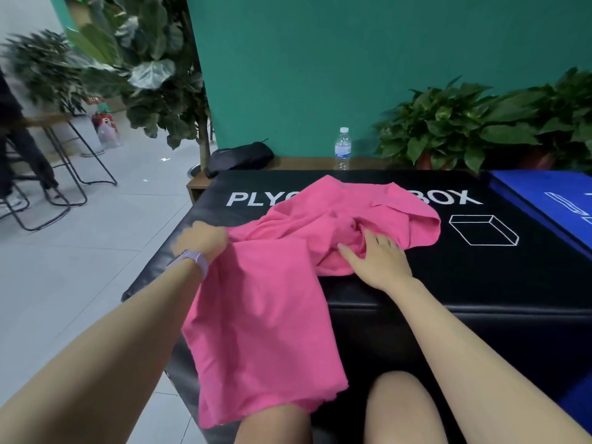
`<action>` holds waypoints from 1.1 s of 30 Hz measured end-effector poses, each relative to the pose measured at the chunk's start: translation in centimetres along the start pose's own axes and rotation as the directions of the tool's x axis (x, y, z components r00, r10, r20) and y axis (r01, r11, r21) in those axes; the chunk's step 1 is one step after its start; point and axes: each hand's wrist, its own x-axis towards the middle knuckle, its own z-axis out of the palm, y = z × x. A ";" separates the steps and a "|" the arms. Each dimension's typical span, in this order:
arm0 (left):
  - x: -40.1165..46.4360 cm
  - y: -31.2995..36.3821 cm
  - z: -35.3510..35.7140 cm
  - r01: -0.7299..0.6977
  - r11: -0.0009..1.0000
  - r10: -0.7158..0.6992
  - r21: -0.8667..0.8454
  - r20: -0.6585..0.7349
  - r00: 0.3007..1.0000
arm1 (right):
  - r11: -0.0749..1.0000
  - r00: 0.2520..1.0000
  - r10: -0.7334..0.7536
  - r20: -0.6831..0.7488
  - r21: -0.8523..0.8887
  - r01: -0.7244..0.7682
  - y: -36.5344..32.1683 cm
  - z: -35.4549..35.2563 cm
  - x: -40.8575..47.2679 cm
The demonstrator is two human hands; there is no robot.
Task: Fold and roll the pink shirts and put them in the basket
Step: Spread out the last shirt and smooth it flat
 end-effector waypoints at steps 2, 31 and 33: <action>0.1 1.5 -0.5 -0.121 0.991 0.126 0.048 -0.114 0.986 | 0.993 0.995 0.082 -0.052 0.093 -0.077 -0.8 -0.4 0.7; 5.9 -3.2 3.6 -0.408 0.902 0.370 0.143 0.232 0.900 | 0.935 0.934 -0.305 0.187 -0.127 0.331 7.0 -2.3 5.5; 3.3 -3.6 3.7 -0.412 0.901 0.389 0.137 0.169 0.906 | 0.921 0.923 -0.373 0.094 -0.083 0.380 7.4 -3.0 4.4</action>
